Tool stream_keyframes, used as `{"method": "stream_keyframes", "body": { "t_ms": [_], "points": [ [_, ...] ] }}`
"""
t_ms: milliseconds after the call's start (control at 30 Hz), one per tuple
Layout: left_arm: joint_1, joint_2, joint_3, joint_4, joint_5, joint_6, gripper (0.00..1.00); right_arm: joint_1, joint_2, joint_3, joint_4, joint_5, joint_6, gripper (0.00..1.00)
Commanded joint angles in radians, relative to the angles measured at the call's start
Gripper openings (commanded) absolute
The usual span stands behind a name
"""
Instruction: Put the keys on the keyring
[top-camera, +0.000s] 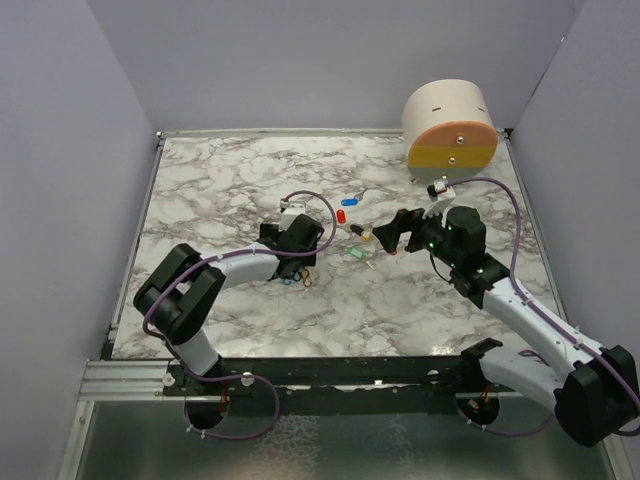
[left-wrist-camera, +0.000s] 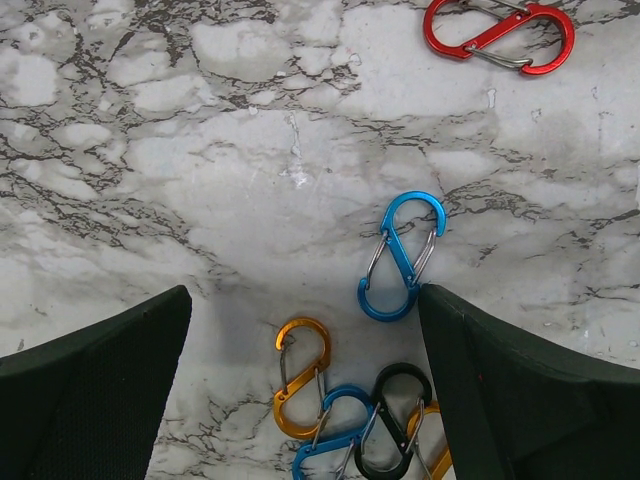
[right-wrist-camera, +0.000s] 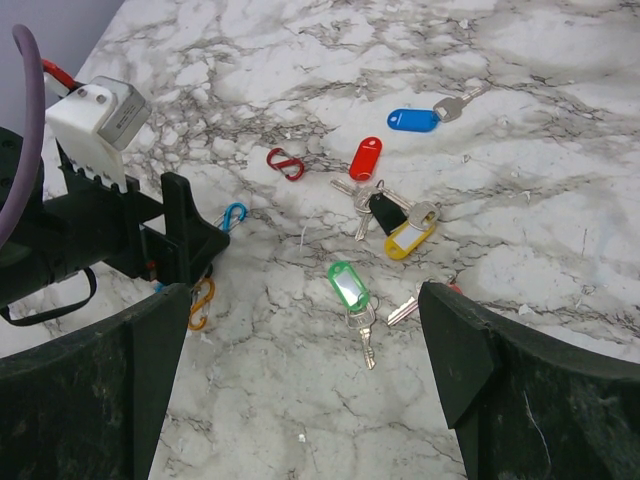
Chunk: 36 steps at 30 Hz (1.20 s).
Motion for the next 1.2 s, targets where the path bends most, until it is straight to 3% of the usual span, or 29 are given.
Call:
{"method": "stream_keyframes", "body": {
  "t_ms": [0,200,433,567,800,1167],
  "points": [
    [-0.005,-0.032,-0.005,-0.076,-0.034,0.035,0.99,0.007,-0.012,0.007,-0.01,0.002,0.007,0.99],
    [-0.008,-0.087,0.073,-0.042,-0.033,0.106,0.99,0.007,0.019,0.011,-0.012,0.007,0.002,0.98],
    [-0.016,-0.162,0.096,0.041,0.04,0.148,0.96,0.007,0.088,0.023,-0.015,-0.006,0.007,0.88],
    [-0.017,-0.167,0.039,0.066,0.093,0.145,0.87,0.007,0.102,0.028,-0.019,-0.011,0.007,0.84],
    [-0.017,-0.153,-0.063,0.144,0.124,0.16,0.79,0.007,0.101,0.022,-0.011,-0.025,0.01,0.84],
    [-0.017,-0.072,-0.076,0.258,0.201,0.187,0.64,0.007,0.074,0.018,-0.024,-0.018,0.004,0.84]
  ]
}}
